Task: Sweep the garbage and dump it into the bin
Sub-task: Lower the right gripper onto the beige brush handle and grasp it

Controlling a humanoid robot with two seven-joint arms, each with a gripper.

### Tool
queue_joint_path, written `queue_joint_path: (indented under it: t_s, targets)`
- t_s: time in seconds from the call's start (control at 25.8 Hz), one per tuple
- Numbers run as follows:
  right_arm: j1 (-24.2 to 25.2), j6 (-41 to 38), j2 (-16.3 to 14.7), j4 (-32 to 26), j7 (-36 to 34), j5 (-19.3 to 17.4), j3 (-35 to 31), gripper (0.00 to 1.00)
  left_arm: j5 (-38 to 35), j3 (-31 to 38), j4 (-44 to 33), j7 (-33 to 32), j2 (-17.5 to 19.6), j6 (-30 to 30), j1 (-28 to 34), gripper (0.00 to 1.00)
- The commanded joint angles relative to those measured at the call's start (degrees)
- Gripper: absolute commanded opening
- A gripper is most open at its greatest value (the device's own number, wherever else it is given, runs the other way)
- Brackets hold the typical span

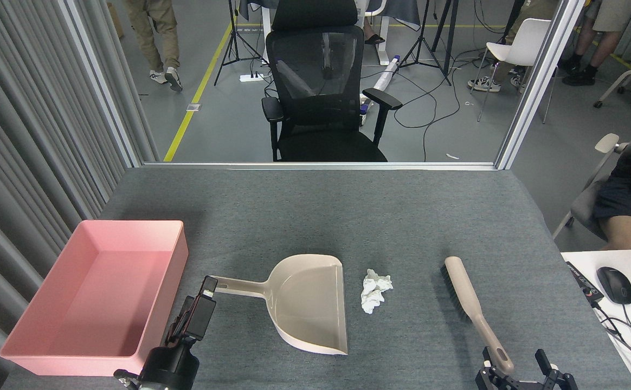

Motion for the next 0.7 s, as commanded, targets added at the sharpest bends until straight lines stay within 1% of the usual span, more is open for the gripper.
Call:
queue_joint_path:
  t_s: [0.0,0.19,0.66]
  targets:
    - [-0.2,0.2,0.0,1.0,0.3,0.2,0.3,1.00,0.0,0.0,0.0,0.1,0.0,0.0,0.0,0.99]
    - [-1.4,0.2,-0.2,3.1,0.2,0.2,0.4,1.00,0.0,0.0,0.0,0.1,0.0,0.0,0.0,0.99]
    - [-2.7,0.4,-0.2,4.2,0.0,0.3,2.1,0.99,-0.1,0.0,-0.1,0.1,0.0,0.0,0.0,0.99]
